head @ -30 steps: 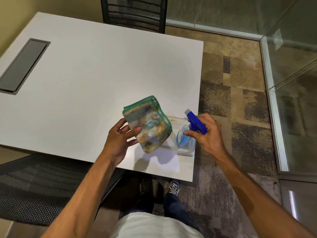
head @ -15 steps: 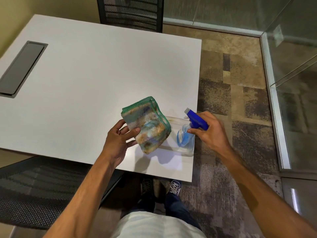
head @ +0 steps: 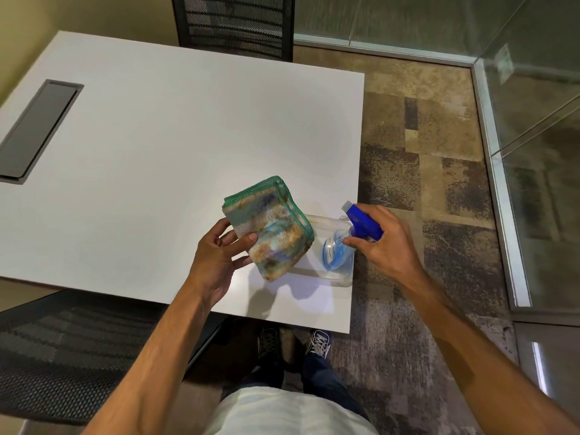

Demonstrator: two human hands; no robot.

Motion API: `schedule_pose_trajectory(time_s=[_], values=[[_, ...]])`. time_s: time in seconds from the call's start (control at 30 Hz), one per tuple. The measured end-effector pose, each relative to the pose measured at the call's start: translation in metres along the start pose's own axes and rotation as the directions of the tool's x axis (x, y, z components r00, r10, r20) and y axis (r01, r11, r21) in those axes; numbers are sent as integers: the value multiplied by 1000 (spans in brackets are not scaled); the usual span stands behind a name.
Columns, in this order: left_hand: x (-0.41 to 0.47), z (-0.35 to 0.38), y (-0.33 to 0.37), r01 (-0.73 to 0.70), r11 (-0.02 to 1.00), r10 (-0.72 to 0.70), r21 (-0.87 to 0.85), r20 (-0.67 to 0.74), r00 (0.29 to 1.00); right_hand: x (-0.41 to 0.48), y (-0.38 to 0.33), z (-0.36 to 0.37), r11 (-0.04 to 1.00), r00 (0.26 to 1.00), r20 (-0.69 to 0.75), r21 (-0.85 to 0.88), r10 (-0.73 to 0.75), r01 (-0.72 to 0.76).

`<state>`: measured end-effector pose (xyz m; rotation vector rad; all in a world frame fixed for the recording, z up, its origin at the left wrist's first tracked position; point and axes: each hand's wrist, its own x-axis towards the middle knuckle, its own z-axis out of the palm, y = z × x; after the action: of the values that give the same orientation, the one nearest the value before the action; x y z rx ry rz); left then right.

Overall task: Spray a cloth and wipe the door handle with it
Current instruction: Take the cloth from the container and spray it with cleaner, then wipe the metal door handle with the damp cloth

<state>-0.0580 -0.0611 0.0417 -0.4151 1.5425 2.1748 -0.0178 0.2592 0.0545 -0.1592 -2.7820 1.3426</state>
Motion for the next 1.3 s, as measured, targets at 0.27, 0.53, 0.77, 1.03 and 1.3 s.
schedule_pose_trajectory(time_s=[0.27, 0.53, 0.77, 1.03, 1.3], values=[[-3, 7, 4, 0, 1000, 0, -9, 14, 1000, -7, -5, -13, 1000, 998, 69, 13, 15, -16], [-13, 9, 23, -21, 1000, 19, 21, 66, 998, -19, -65, -36, 982, 932, -309, -70, -187, 174], [-41, 16, 79, -117, 991, 95, 67, 271, 958, -19, -150, -26, 887, 992, 116, 454, 40, -89], [-50, 49, 117, -212, 962, 109, 174, 466, 878, -31, -163, -31, 493, 926, 347, 786, 148, -373], [-65, 109, 117, -362, 846, 95, 391, 558, 824, -98, -144, -82, 746, 955, -184, 663, 232, -53]])
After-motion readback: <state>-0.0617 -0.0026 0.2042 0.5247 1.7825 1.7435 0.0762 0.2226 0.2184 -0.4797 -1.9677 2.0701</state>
